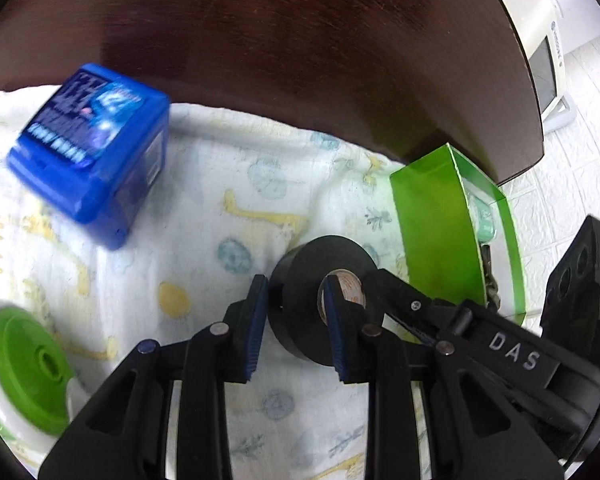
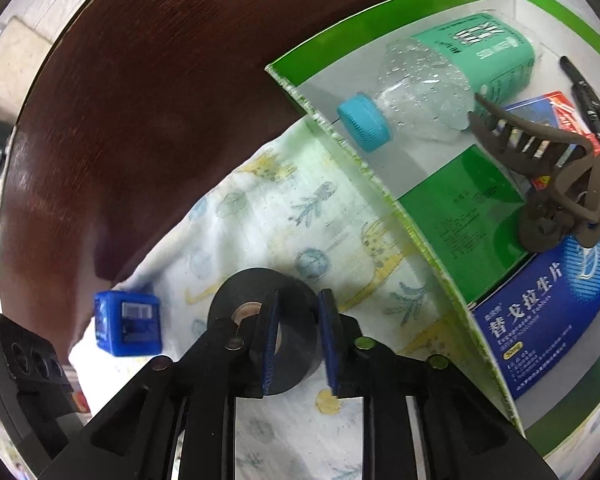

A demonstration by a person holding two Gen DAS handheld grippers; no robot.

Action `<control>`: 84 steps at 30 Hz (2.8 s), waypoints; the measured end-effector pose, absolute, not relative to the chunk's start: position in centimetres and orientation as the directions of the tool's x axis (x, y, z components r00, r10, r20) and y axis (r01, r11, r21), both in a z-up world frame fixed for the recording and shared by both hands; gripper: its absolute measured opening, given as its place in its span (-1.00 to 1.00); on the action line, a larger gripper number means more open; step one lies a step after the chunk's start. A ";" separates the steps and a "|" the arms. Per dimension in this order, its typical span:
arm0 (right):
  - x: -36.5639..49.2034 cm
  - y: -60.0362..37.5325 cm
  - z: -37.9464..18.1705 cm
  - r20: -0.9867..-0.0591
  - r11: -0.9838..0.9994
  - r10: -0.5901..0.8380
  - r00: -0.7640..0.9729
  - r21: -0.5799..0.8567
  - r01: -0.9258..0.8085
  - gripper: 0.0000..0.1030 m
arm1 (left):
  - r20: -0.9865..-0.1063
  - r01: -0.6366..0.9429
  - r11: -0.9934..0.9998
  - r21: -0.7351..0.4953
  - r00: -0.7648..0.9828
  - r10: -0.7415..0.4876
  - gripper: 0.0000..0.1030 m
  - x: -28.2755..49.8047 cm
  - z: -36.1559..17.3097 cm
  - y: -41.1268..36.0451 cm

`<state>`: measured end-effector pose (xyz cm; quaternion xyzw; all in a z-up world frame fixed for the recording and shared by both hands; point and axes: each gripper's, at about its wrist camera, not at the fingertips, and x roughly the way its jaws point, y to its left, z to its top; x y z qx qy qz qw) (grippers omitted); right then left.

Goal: Organize rigid objects
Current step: 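Grasp the black tape roll with both grippers and lift it, then carry the tape roll into the green-rimmed box and release it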

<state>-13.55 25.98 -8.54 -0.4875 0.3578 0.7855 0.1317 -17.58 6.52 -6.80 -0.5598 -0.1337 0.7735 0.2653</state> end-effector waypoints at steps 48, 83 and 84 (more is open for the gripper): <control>-6.9 28.4 0.3 -0.733 -0.815 -0.296 -0.612 0.529 -0.239 -0.39 | -0.722 -0.482 -0.791 -0.376 -0.383 0.576 -0.52 -10.5 5.6 12.2; 0.3 46.3 0.2 -0.724 -0.756 0.071 -0.686 0.409 -0.511 -0.39 | -0.777 -0.617 -0.742 -0.263 -0.321 0.542 -0.07 -10.1 4.0 26.1; 0.3 45.7 0.5 -0.716 -0.766 0.064 -0.695 0.411 -0.494 -0.39 | -0.767 -0.614 -0.750 -0.246 -0.349 0.538 -0.03 -9.7 4.3 24.9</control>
